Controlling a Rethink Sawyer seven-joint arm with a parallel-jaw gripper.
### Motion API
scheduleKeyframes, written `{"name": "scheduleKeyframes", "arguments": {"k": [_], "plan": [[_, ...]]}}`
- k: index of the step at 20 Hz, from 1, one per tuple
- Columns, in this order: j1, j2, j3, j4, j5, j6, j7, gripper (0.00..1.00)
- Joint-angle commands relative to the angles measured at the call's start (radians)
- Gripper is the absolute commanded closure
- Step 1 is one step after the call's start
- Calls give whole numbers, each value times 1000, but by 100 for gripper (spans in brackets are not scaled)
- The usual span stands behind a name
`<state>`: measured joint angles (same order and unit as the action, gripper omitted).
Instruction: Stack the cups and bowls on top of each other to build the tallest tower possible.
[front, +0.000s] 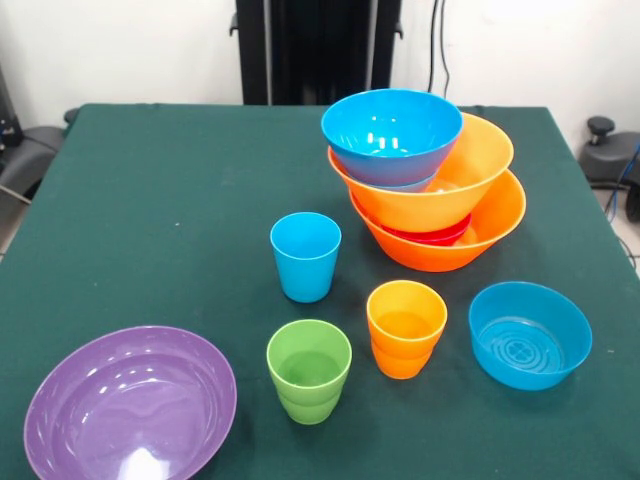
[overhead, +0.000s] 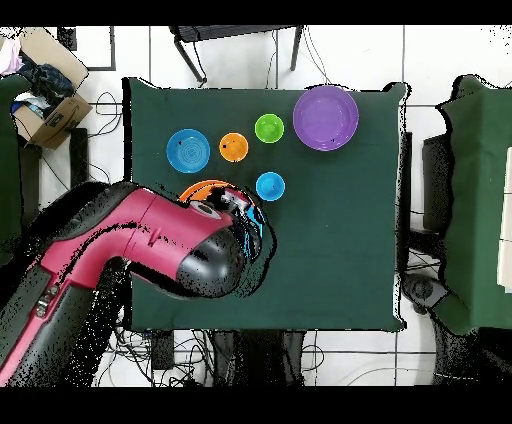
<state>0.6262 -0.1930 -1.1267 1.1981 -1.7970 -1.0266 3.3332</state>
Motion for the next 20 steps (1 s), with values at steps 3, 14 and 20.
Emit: {"name": "scheduleKeyframes", "arguments": {"k": [3,14,20], "plan": [[-29,61,-39,-20,-66,-121,293,0],[-156,149,59,-64,8,31,76,0],[-199,194,83,-97,41,84,14,0]]}}
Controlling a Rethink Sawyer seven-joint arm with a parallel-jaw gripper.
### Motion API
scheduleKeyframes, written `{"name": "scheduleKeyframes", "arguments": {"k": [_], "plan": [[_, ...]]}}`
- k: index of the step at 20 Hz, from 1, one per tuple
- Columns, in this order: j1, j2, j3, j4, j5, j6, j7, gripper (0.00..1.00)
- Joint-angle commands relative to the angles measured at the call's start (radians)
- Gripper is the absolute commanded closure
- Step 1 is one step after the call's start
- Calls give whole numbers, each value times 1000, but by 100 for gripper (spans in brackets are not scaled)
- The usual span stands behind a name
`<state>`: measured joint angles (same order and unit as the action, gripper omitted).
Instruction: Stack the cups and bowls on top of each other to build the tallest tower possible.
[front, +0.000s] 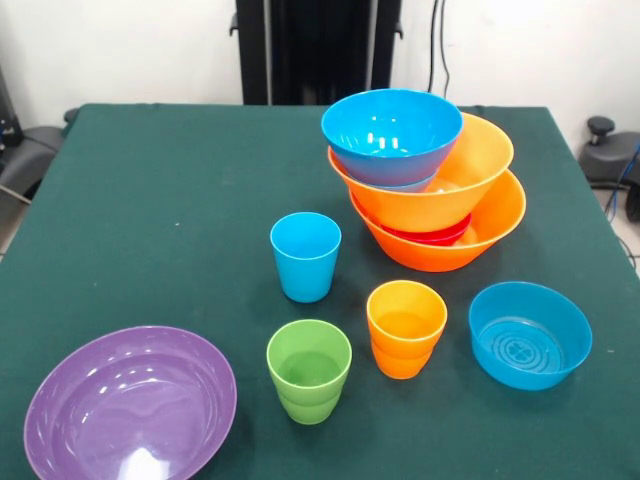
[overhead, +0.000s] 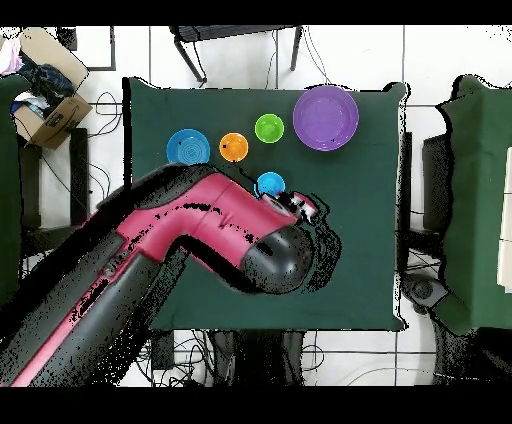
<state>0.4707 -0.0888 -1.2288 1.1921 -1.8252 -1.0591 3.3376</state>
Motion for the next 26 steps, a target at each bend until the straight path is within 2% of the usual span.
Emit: {"name": "scheduleKeyframes", "arguments": {"k": [1,4,10,15,21,26], "plan": [[-48,97,186,-97,75,123,1,0],[-62,117,191,-115,86,136,-4,0],[-103,132,212,-150,91,96,0,0],[-139,151,200,-180,121,36,148,0],[-186,171,185,-210,154,-3,280,0],[-214,194,175,-236,169,-15,289,0]]}}
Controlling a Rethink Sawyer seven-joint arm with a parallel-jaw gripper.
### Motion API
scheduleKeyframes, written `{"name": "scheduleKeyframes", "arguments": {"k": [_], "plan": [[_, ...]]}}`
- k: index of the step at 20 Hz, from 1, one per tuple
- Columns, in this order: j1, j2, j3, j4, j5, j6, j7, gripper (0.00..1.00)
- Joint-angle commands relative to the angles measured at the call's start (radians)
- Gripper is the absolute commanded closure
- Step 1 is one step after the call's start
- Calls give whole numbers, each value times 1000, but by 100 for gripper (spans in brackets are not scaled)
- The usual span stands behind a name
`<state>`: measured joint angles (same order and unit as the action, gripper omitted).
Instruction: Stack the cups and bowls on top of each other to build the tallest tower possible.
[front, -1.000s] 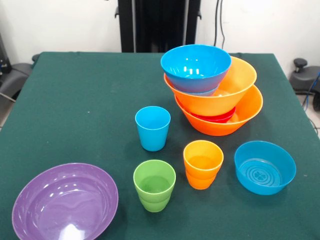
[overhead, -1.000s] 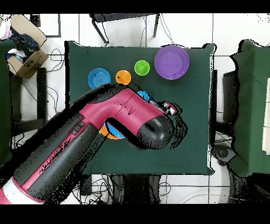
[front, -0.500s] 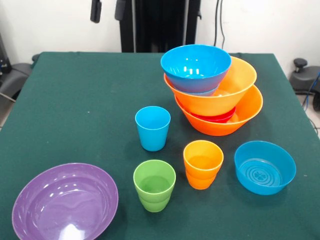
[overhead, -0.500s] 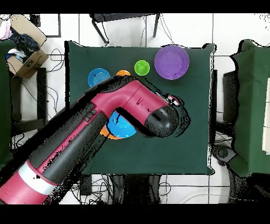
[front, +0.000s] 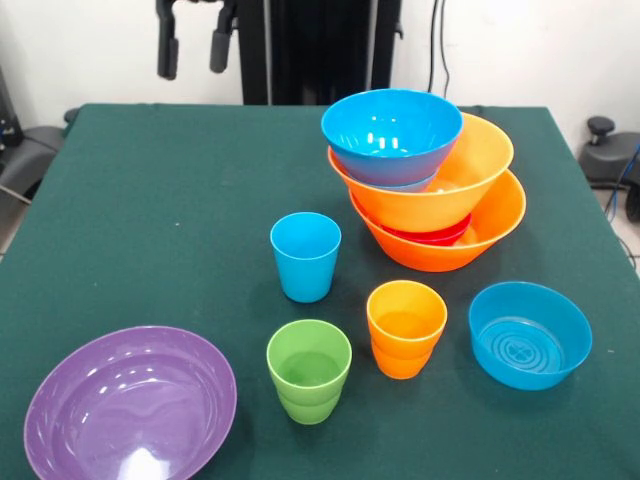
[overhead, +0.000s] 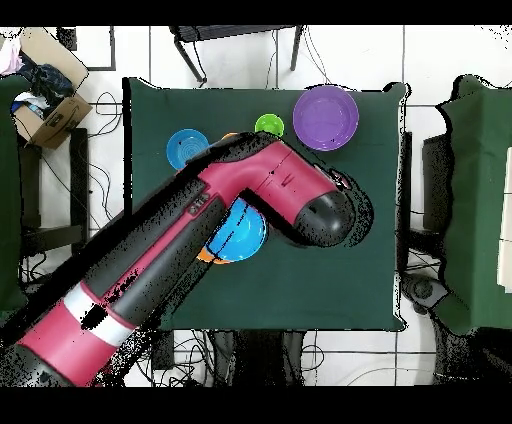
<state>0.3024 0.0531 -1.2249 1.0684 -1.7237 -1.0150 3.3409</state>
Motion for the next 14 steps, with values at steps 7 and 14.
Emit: {"name": "scheduleKeyframes", "arguments": {"k": [7,14], "plan": [[-89,64,205,-162,89,-44,105,0],[-89,62,276,-202,104,-2,-189,0]]}}
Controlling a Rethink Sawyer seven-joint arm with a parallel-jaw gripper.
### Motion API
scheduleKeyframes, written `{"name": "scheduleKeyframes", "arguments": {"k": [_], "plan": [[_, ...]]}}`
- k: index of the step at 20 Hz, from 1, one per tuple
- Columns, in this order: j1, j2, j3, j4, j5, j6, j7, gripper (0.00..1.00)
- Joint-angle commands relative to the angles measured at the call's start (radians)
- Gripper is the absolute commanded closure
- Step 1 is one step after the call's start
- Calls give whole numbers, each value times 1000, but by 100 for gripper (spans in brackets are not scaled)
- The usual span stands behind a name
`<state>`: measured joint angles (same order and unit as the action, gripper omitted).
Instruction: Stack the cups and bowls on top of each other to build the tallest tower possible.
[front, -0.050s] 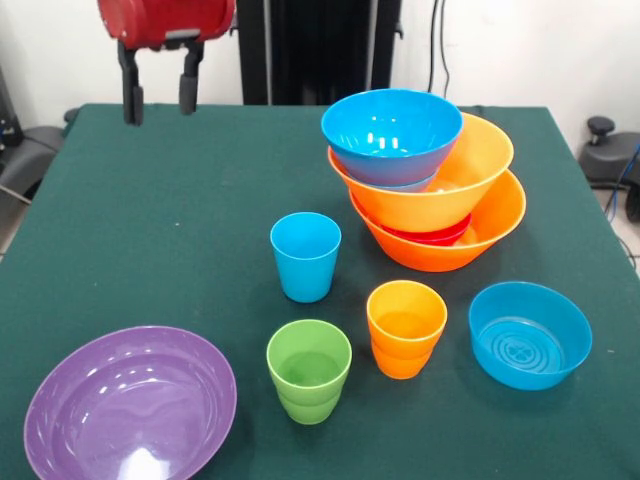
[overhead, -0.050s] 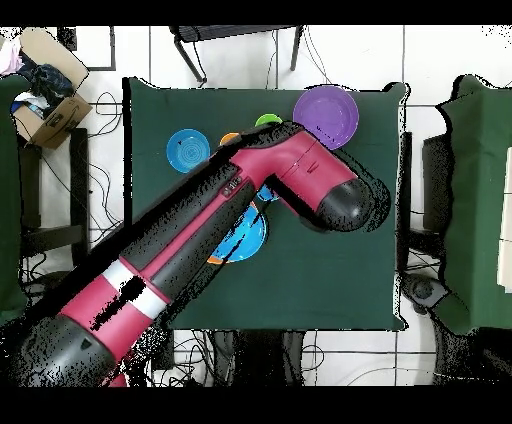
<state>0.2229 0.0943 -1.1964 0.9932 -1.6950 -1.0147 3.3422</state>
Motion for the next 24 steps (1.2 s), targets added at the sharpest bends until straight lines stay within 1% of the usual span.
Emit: {"name": "scheduleKeyframes", "arguments": {"k": [1,3,7,9,10,12,13,14,18,21,24], "plan": [[-8,21,255,-130,76,5,-211,0],[0,28,256,-141,70,23,-214,0],[15,58,240,-179,61,43,-130,0],[16,68,241,-196,60,38,-125,0],[15,90,233,-223,55,26,-75,0],[11,108,246,-251,63,26,-84,0],[9,110,257,-258,71,29,-108,0],[9,120,257,-267,64,20,-118,0],[4,145,251,-288,67,11,-87,0],[-3,151,263,-298,82,35,-119,0],[-8,151,273,-296,102,41,-101,0]]}}
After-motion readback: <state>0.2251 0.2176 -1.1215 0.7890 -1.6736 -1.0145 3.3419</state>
